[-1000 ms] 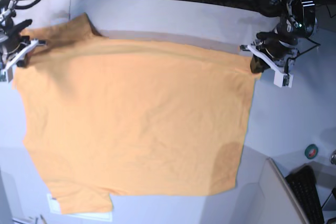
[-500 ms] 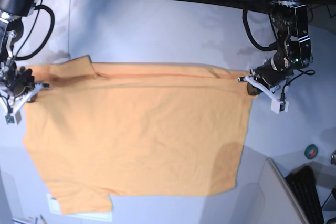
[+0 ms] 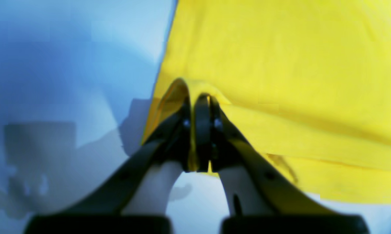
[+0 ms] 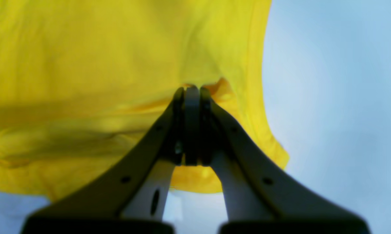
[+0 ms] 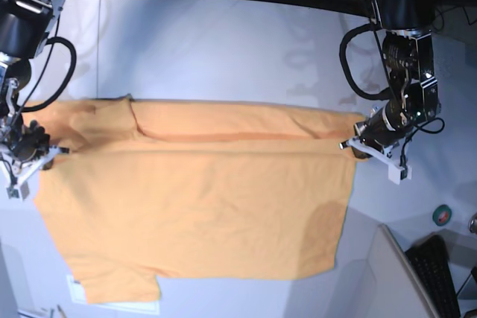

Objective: Layout the t-shirt on the table in an organized manner, then fold the t-shirt properly
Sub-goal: 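Drag the held shirt edge toward the robot with both grippers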

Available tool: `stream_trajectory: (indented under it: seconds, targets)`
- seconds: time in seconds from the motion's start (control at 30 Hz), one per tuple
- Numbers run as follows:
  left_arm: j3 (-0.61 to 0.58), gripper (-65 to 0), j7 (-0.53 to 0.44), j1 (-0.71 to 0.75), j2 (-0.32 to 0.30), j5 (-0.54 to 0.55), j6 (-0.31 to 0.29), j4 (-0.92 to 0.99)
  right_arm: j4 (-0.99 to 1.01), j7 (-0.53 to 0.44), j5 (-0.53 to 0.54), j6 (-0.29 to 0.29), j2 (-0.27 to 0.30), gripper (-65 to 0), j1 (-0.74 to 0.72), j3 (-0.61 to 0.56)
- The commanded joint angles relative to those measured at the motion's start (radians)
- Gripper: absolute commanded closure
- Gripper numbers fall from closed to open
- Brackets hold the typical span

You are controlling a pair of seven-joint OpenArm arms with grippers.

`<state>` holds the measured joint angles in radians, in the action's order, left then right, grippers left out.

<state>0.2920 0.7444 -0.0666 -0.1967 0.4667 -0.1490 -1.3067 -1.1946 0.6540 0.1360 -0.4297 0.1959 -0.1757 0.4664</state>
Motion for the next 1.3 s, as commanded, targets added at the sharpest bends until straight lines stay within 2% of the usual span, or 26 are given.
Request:
stream_trajectory:
  seconds: [0.0,0.3,0.53,0.8,0.83,0.93,1.03,1.1,1.17,1.27]
  targets:
    - [0.003,0.0,-0.023,-0.028,-0.011,0.005,0.001,-0.003,0.002,-0.024,0.007,-0.001,0.017,0.0,-0.035,0.001]
    - [0.003,0.0,-0.023,-0.114,-0.011,0.005,0.004,0.115,0.126,-0.086,0.007,0.002,0.033,0.0,-0.092,0.001]
    - [0.003,0.0,-0.024,-0.157,-0.011,0.004,0.004,0.164,0.157,-0.089,0.007,0.002,0.037,0.0,-0.104,0.001]
    - [0.014,-1.3,-0.024,-0.175,0.009,-0.069,0.004,0.164,0.157,-0.089,0.009,0.002,0.030,0.0,-0.104,0.002]
    - [0.014,-9.9,-0.024,-0.178,0.010,-0.069,0.004,0.164,0.155,-0.089,0.009,0.002,0.030,0.0,-0.104,0.002]
    - [0.016,-36.9,-0.038,-0.181,0.013,-0.064,0.004,0.164,0.152,-0.099,0.014,0.002,0.030,-18.5,-0.104,0.012]
    - [0.016,-56.6,-0.125,-0.178,0.019,-0.062,0.004,0.161,0.106,-0.164,0.015,0.002,0.027,-31.4,-0.071,0.013]
    - [0.016,-64.2,-0.159,-0.169,0.019,-0.061,0.004,0.155,0.048,-0.196,0.015,0.002,0.026,-32.0,-0.032,0.015]
    - [0.017,-65.0,-0.162,-0.152,0.019,-0.059,0.004,0.134,-0.041,-0.208,0.017,0.002,0.004,-32.1,0.017,0.032]
    - [0.072,-64.5,-0.165,-0.078,0.032,-0.024,0.004,0.049,-0.170,-0.202,0.017,0.002,-0.065,-32.9,0.067,0.163]
